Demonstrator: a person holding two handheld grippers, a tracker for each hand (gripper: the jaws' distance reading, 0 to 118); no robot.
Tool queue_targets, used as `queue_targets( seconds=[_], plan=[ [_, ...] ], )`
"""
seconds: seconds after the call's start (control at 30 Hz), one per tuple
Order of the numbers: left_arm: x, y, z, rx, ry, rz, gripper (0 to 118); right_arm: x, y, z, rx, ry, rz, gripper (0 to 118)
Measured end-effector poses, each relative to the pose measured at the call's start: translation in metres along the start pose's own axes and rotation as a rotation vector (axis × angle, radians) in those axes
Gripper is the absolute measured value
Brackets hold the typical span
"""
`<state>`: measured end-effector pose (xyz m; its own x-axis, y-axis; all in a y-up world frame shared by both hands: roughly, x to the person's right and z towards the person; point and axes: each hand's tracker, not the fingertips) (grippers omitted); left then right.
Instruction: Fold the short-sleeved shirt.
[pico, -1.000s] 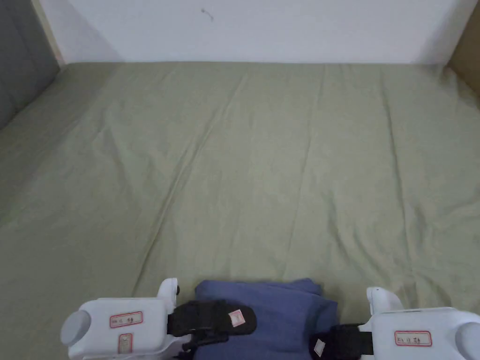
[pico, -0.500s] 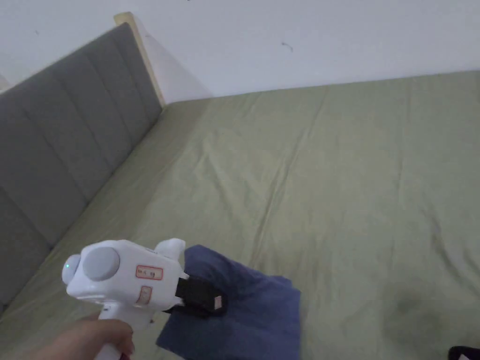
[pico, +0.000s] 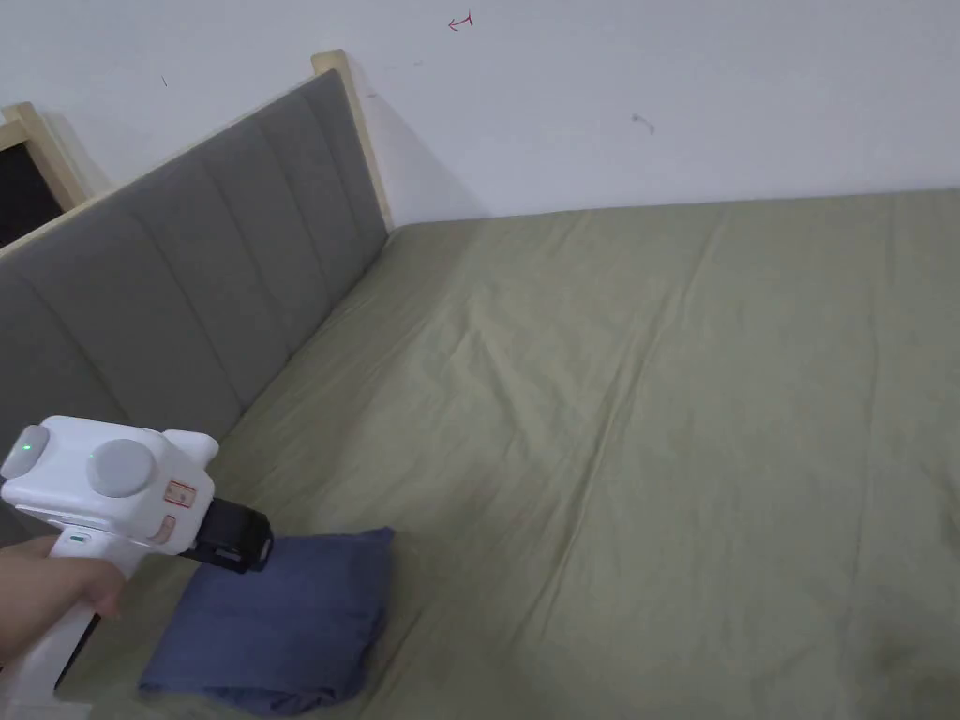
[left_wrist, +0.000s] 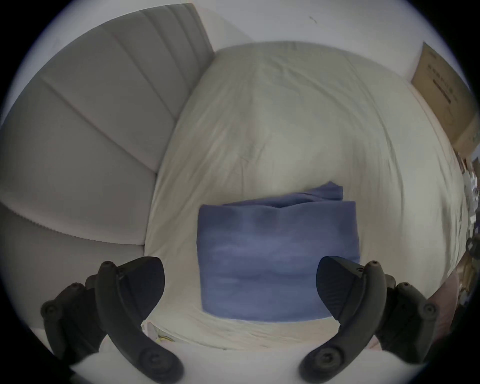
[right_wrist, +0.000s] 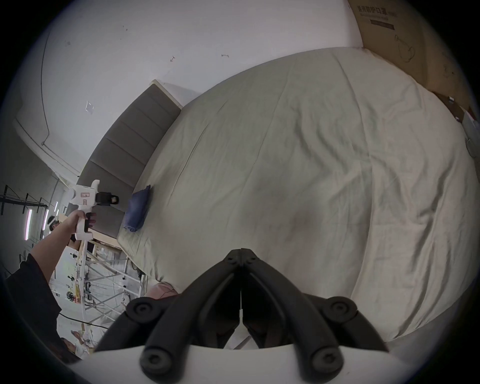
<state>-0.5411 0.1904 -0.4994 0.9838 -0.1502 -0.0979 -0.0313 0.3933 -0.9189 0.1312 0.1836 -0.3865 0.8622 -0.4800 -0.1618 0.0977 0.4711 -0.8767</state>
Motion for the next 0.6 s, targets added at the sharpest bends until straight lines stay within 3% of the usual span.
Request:
queue_targets(
  seconds=[0.17, 0.23, 0.27, 0.3, 0.33, 0.37, 0.4, 0.5, 0.6],
  plan=[
    [-0.018, -0.008, 0.032, 0.100, -0.054, 0.067, 117, -0.006, 0.005, 0.012, 0.023, -0.022, 0.042, 0],
    [0.027, -0.024, 0.044, 0.112, -0.157, 0.109, 112, -0.010, 0.006, 0.019, 0.040, -0.021, 0.047, 0],
    [0.040, -0.029, 0.049, 0.099, -0.227, 0.089, 97, -0.007, 0.007, 0.022, 0.045, -0.021, 0.048, 0],
    [0.054, -0.034, 0.056, 0.124, -0.270, 0.027, 66, -0.009, 0.007, 0.026, 0.050, -0.022, 0.049, 0],
    [0.067, -0.039, 0.064, 0.157, -0.275, -0.025, 16, -0.010, 0.008, 0.030, 0.055, -0.024, 0.049, 0],
    [0.112, -0.051, 0.069, 0.182, -0.270, -0.068, 1, -0.012, 0.009, 0.034, 0.060, -0.024, 0.052, 0],
    [0.134, -0.059, 0.078, 0.232, -0.280, -0.077, 1, -0.011, 0.009, 0.039, 0.068, -0.023, 0.059, 0],
    [0.201, -0.082, 0.114, 0.408, -0.542, 0.050, 1, -0.021, 0.013, 0.060, 0.106, -0.031, 0.092, 0],
    [0.239, -0.095, 0.159, 0.609, -0.539, 0.089, 1, -0.033, 0.017, 0.089, 0.198, -0.052, 0.137, 0]
  ],
)
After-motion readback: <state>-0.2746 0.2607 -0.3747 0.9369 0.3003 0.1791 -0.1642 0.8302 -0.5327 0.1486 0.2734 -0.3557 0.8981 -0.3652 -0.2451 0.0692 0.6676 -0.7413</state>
